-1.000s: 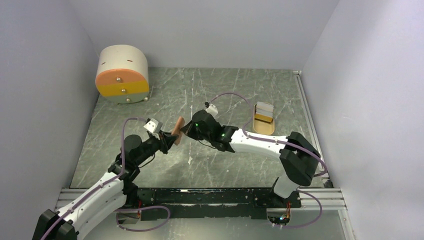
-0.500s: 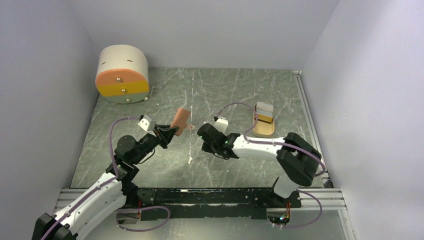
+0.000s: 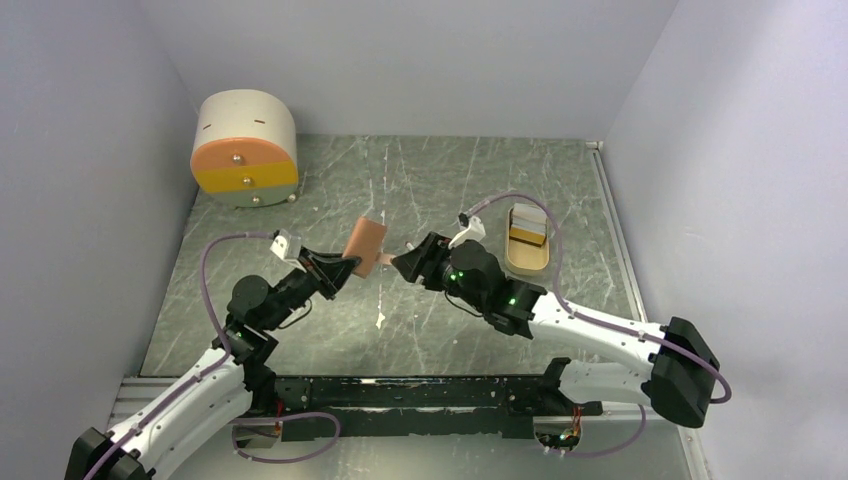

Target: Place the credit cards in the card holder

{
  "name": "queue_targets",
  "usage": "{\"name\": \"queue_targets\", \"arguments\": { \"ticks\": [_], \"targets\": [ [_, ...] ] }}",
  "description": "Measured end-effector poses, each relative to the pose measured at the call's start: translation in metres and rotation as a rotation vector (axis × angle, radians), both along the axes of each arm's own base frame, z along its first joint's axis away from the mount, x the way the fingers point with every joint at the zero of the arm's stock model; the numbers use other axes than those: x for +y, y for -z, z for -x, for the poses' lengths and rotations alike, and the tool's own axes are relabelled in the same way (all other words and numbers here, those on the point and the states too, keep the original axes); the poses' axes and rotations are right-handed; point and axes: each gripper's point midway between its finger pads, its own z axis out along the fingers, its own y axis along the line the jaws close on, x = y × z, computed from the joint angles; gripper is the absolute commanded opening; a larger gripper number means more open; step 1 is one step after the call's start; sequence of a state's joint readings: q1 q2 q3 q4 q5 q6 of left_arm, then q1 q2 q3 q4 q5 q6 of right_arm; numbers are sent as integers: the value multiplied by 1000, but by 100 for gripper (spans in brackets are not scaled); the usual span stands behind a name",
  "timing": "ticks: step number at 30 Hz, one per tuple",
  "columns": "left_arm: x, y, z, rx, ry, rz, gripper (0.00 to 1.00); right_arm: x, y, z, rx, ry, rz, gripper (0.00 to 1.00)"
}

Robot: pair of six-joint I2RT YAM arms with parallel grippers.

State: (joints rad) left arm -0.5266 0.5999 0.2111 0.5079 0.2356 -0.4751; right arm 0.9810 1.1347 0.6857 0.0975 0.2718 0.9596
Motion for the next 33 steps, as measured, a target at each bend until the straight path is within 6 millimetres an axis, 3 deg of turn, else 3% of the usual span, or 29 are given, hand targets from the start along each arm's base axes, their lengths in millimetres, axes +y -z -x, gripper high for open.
{"name": "queue_targets", "arguments": {
  "ticks": [6,14,25,27,30,31,33],
  "targets": [
    [-3,-3,7,33,30,63,9,11,-6,4,3,-46,-42,57],
    [-6,-14,14,37,65,134,9,21,9,1,32,-58,-37,41],
    [-8,-9,19,67,90,165,9,27,7,-3,23,-65,-60,41],
    [-8,-6,19,74,90,167,9,27,6,-4,19,-63,-65,32],
    [-9,-2,19,92,91,169,9,27,4,-4,15,-68,-68,5],
    [-9,0,19,99,91,170,9,28,4,-4,12,-73,-70,0],
    [-9,2,19,109,91,175,19,29,2,-4,7,-81,-77,0]
  ]
}}
